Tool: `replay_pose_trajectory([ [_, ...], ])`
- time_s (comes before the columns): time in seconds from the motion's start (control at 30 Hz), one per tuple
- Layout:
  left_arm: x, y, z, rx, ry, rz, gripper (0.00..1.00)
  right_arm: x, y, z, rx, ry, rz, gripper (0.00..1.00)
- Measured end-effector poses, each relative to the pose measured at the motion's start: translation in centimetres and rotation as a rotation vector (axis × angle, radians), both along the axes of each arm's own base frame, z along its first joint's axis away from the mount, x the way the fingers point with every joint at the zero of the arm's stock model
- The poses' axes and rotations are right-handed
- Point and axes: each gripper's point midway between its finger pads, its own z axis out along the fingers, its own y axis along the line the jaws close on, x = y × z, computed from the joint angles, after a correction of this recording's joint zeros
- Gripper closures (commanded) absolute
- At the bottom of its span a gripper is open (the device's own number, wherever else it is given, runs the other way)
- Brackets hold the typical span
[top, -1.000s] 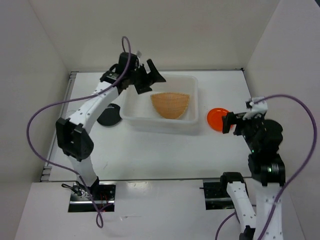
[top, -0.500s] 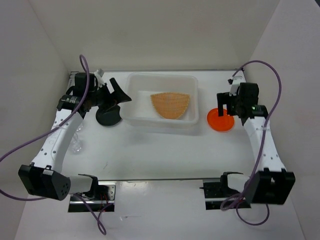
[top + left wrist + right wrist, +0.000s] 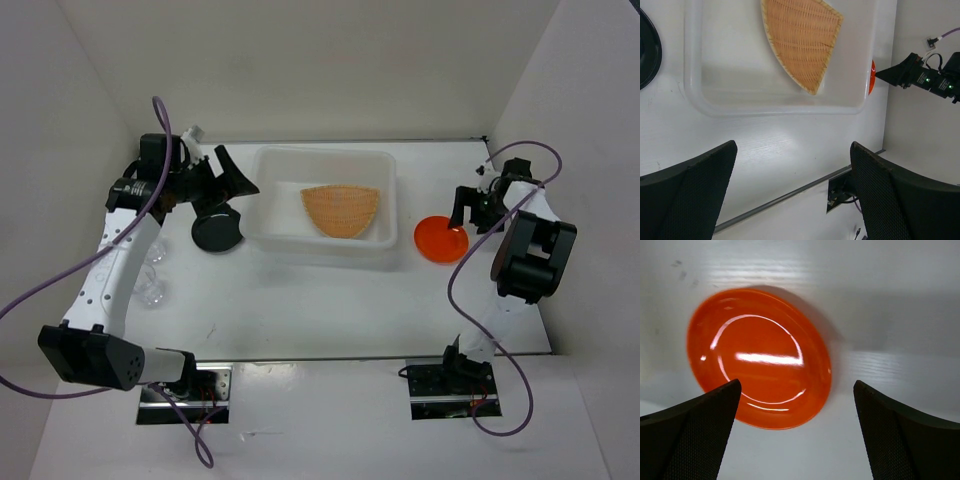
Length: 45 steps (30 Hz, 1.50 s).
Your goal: Place the mixed dishes into the plastic bin
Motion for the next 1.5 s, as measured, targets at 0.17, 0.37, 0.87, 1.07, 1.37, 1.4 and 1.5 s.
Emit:
replay_pose_trajectory([
  [0.17,0.2,0.2,-0.9,0.002,0.034,0.005,0.0,-1.7,-0.8,-2.2,0.034,0.062,-0.021,0.02],
  [0.37,0.2,0.2,-1.3,0.004,0.053,0.005,0.0,-2.1,-0.5,-2.8,0.038,0.065,-0.003,0.02],
  [0.87,-1.1,0.7,-4.8,0.019,0.143,0.022,0.0,-2.3,-1.9,-4.6,0.071,0.072,-0.033,0.28],
  [1.07,-2.3,1.1,-5.5,0.021,0.154,0.036,0.0,-1.0,-1.7,-5.3,0.14,0.051,-0.023,0.76],
  [1.37,-3.0,1.6,-5.3,0.018,0.142,0.051,0.0,-1.2,0.7,-5.4,0.302,0.075,-0.024,1.0],
  [1.4,-3.2,1.6,-5.3,0.017,0.141,0.051,0.0,-1.4,0.7,-5.3,0.305,0.082,-0.027,1.0],
  [1.5,-3.6,1.8,-5.4,0.017,0.139,0.056,0.0,-2.3,0.8,-4.0,0.312,0.099,-0.037,1.0],
])
